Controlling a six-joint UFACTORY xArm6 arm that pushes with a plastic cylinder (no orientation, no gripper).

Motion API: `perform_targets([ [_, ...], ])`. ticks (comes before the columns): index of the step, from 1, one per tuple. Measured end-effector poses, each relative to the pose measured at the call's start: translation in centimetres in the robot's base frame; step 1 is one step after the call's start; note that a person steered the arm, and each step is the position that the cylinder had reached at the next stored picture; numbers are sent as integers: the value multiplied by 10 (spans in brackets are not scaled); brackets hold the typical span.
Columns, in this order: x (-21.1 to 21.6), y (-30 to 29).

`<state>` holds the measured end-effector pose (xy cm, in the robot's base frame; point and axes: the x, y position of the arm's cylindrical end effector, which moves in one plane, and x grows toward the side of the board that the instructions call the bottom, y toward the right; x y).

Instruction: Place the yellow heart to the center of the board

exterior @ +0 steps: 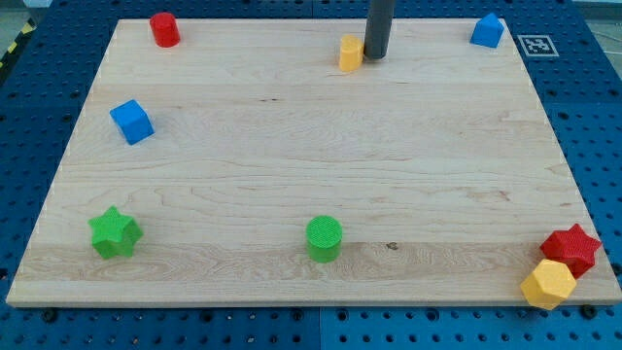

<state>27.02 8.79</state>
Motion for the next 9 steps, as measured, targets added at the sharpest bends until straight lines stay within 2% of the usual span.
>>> perform_targets([
  [2,1,24],
  [3,-14,-18],
  [4,-47,-50],
  [5,-31,-41],
  [6,26,-29],
  [9,25,-74],
])
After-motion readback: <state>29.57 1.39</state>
